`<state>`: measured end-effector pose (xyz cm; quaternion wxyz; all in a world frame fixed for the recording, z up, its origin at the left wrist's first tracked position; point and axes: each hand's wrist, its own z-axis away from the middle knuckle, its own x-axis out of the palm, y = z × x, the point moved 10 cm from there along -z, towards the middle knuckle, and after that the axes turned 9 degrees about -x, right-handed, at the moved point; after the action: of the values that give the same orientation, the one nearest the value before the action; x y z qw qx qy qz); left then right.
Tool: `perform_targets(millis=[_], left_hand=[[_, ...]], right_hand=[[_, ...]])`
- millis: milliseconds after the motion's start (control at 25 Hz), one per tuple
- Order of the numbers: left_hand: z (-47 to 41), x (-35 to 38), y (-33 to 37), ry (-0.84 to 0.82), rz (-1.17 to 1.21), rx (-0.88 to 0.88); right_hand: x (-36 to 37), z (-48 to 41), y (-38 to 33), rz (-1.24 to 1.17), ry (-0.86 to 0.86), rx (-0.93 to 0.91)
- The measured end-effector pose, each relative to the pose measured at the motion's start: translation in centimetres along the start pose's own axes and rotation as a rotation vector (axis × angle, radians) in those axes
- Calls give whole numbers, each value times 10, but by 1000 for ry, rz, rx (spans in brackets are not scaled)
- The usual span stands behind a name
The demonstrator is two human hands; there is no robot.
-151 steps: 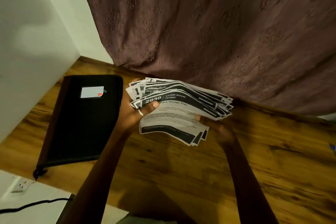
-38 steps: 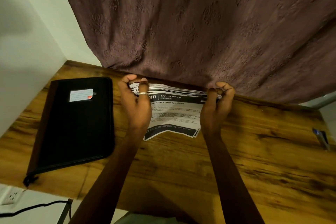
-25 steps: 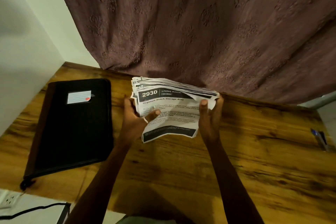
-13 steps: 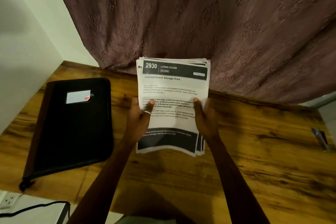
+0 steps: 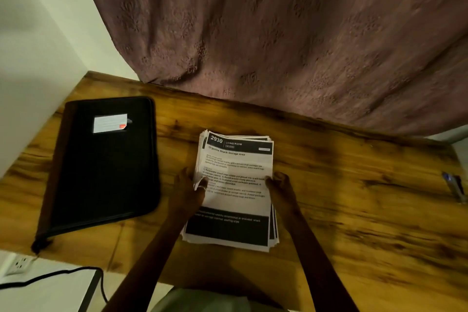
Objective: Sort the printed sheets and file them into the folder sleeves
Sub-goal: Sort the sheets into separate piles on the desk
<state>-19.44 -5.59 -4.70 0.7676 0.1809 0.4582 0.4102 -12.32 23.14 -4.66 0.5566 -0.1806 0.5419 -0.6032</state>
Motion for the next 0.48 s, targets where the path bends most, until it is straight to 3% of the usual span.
perform_targets(millis=[160,480], left_hand=[[54,-3,-19,179,-227,93],[82,21,-50,104,-273,69]], right_hand=[[-4,30,15,268,71,-66],[12,97,32,444,60,-147]])
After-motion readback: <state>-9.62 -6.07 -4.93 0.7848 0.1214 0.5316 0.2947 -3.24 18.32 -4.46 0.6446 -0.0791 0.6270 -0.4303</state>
